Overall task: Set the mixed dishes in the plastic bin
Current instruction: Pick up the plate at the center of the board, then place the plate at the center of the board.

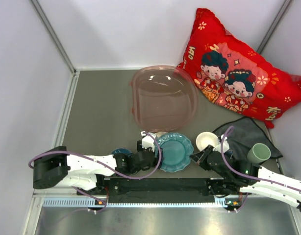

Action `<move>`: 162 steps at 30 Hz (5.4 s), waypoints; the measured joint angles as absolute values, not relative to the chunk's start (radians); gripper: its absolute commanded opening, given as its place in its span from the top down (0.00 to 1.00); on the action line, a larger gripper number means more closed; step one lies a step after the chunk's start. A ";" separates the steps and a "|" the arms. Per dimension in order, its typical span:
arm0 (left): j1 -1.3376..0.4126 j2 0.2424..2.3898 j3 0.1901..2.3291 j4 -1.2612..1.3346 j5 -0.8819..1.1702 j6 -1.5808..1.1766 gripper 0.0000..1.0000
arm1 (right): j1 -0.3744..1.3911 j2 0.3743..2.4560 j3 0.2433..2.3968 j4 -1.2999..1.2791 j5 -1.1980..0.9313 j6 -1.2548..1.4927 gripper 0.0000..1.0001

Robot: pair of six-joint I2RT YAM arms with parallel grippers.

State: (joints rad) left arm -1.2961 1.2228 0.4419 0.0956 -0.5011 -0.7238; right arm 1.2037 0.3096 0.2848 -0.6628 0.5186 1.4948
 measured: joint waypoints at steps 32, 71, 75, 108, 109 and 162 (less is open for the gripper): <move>-1.296 1.220 0.423 0.133 -0.489 -0.728 0.19 | 1.204 0.488 0.203 -0.388 0.510 1.496 0.57; -1.297 0.839 0.617 -0.160 -0.551 -0.654 0.10 | 1.204 0.464 0.178 -0.390 0.518 1.499 1.00; -1.297 0.805 0.617 -0.207 -0.581 -0.643 0.10 | 1.204 0.443 0.199 -0.427 0.517 1.471 1.00; -1.297 0.566 0.781 -0.476 -0.883 -0.568 0.09 | 1.204 0.720 0.561 -0.441 0.412 1.011 1.00; -1.297 0.568 0.793 -0.487 -0.890 -0.566 0.09 | 1.204 0.760 0.582 -0.415 0.411 0.986 1.00; -1.297 0.547 1.036 -0.691 -1.011 -0.502 0.10 | 1.003 2.324 1.697 0.166 -0.240 0.841 1.00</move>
